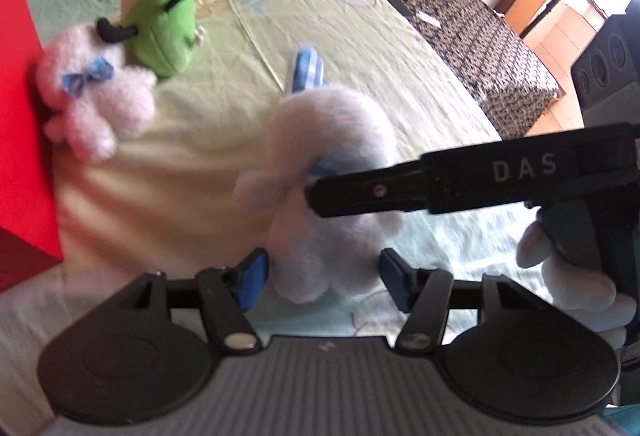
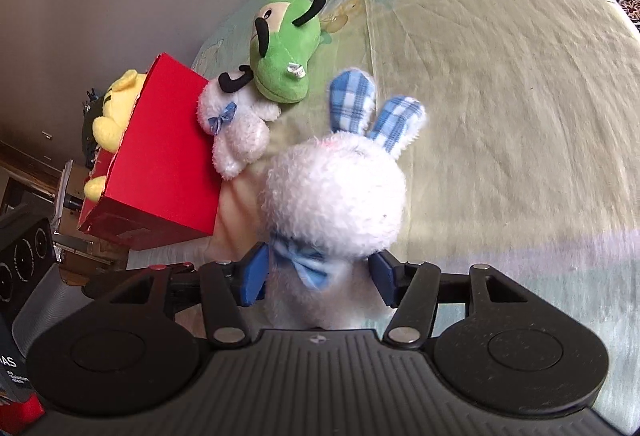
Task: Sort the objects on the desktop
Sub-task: 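Lift the white bunny plush with both grippers and carry it toward the red box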
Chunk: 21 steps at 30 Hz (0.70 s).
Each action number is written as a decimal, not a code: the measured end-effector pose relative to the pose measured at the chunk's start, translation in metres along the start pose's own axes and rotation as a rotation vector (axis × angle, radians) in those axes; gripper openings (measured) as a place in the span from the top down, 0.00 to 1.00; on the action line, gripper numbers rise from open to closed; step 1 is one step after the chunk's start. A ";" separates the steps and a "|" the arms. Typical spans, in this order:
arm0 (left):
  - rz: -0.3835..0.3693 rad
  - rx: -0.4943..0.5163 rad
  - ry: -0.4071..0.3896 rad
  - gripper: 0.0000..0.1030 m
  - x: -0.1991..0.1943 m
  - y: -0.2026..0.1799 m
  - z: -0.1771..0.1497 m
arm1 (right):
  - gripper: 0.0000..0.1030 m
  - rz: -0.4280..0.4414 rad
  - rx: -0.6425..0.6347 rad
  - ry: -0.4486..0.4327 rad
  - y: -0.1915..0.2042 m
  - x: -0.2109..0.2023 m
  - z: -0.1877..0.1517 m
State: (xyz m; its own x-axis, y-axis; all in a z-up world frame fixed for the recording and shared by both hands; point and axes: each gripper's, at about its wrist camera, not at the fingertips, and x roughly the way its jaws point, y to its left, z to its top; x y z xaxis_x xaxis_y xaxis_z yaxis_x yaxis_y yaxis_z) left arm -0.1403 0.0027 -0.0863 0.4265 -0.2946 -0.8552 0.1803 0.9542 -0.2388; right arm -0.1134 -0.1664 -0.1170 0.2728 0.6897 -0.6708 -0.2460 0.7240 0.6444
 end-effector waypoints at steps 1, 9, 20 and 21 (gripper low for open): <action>0.011 -0.002 -0.016 0.33 -0.003 0.002 0.001 | 0.42 0.004 0.003 -0.021 0.000 -0.004 -0.001; 0.019 0.000 -0.060 0.28 0.006 0.008 0.022 | 0.35 0.009 0.071 -0.065 -0.014 -0.005 0.003; 0.005 -0.028 -0.045 0.40 0.026 0.000 0.030 | 0.46 0.123 0.259 -0.034 -0.025 0.021 0.000; 0.003 -0.031 -0.047 0.41 0.025 0.001 0.029 | 0.47 0.120 0.244 -0.038 -0.023 0.020 -0.001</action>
State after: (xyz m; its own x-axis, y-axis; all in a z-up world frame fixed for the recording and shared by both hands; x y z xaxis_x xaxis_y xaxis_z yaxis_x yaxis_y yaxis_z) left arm -0.1036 -0.0054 -0.0939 0.4684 -0.2936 -0.8333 0.1520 0.9559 -0.2513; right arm -0.1032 -0.1685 -0.1456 0.2906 0.7661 -0.5732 -0.0486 0.6101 0.7908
